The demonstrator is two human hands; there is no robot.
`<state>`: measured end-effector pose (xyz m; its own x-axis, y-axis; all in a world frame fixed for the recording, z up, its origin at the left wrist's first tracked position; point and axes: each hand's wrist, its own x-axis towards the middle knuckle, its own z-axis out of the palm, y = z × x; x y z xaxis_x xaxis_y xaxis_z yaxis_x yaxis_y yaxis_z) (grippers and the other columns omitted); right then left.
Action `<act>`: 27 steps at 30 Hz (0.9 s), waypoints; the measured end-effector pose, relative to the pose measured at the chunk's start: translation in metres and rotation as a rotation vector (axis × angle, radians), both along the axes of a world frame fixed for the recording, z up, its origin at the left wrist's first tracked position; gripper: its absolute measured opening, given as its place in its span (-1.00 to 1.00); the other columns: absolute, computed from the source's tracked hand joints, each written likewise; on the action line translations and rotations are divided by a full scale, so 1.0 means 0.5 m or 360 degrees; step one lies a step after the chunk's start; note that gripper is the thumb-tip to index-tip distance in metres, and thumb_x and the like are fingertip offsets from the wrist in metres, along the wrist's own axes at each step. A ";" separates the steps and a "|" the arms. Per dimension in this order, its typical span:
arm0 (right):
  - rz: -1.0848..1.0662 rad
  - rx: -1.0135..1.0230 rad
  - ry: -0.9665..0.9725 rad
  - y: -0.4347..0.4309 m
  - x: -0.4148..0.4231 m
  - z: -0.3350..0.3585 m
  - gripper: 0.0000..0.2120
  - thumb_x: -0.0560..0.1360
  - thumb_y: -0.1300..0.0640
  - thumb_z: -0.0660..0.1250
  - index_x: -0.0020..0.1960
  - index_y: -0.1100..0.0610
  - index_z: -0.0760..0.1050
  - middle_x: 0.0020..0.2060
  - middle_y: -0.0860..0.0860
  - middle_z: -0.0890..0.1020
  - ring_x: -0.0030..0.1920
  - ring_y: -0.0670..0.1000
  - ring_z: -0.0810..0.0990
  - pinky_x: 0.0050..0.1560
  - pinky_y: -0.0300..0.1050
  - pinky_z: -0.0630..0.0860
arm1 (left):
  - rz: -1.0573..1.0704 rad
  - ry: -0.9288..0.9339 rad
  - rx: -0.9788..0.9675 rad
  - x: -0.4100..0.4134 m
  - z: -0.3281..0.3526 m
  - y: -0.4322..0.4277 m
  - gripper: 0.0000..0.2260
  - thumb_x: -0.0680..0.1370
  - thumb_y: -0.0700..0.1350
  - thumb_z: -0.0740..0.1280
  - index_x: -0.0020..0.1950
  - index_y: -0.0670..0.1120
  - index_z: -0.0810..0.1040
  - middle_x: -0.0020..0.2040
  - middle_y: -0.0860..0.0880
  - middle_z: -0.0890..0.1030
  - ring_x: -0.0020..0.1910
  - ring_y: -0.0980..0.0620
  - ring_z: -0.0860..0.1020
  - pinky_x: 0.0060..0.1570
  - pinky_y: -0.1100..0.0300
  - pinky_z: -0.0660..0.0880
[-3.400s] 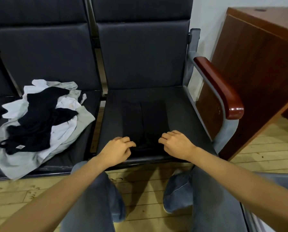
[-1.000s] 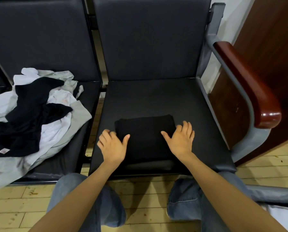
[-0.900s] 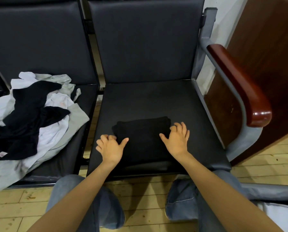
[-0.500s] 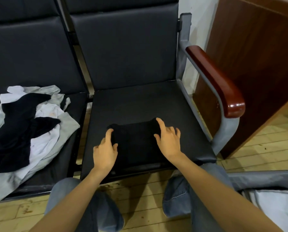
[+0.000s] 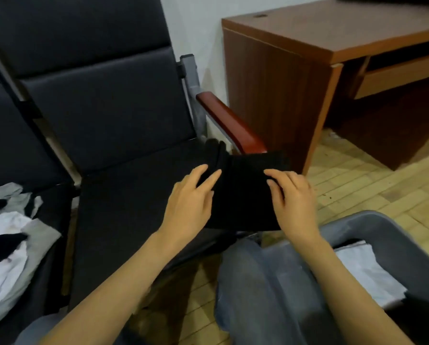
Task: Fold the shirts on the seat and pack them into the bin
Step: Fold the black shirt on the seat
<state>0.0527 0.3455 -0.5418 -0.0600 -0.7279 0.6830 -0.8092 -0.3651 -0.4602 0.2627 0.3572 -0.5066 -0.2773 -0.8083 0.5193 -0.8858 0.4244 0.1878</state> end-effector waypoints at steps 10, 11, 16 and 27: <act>-0.0798 0.0573 -0.0030 0.142 -0.398 -0.128 -0.65 0.51 0.21 0.36 0.29 0.12 0.50 0.04 0.07 0.60 0.05 0.13 0.57 0.05 0.03 0.37 | -0.0629 -0.0860 0.0298 -0.484 -0.121 -0.094 -0.37 0.55 -0.34 0.20 0.56 -0.11 0.02 0.52 -0.17 0.10 0.31 -0.17 0.33 0.21 0.04 0.27; -0.0823 0.0668 -0.0060 0.154 -0.424 -0.149 -0.63 0.52 0.23 0.34 0.32 0.12 0.48 0.07 0.08 0.59 0.06 0.14 0.57 0.05 0.04 0.38 | -0.0624 -0.0927 0.0353 -0.521 -0.146 -0.100 -0.35 0.55 -0.34 0.19 0.56 -0.09 -0.03 0.53 -0.15 0.05 0.33 -0.16 0.30 0.23 0.05 0.25; -0.0950 0.1125 -0.0227 0.191 -0.513 -0.258 -0.53 0.60 0.22 0.19 0.49 0.06 0.26 0.23 0.07 0.51 0.14 0.12 0.51 0.17 0.04 0.33 | -0.0701 -0.1121 0.0661 -0.647 -0.268 -0.107 -0.35 0.57 -0.29 0.18 0.56 -0.07 -0.10 0.56 -0.10 -0.04 0.39 -0.17 0.28 0.30 0.02 0.23; -0.1152 0.1523 -0.0723 0.231 -0.555 -0.475 -0.51 0.63 0.18 0.16 0.52 -0.01 0.17 0.51 0.04 0.22 0.32 0.13 0.45 0.30 0.14 0.40 | -0.0827 -0.1322 0.1054 -0.763 -0.460 -0.106 -0.31 0.55 -0.34 0.21 0.57 -0.07 -0.07 0.57 -0.09 -0.09 0.45 -0.19 0.16 0.41 -0.08 0.18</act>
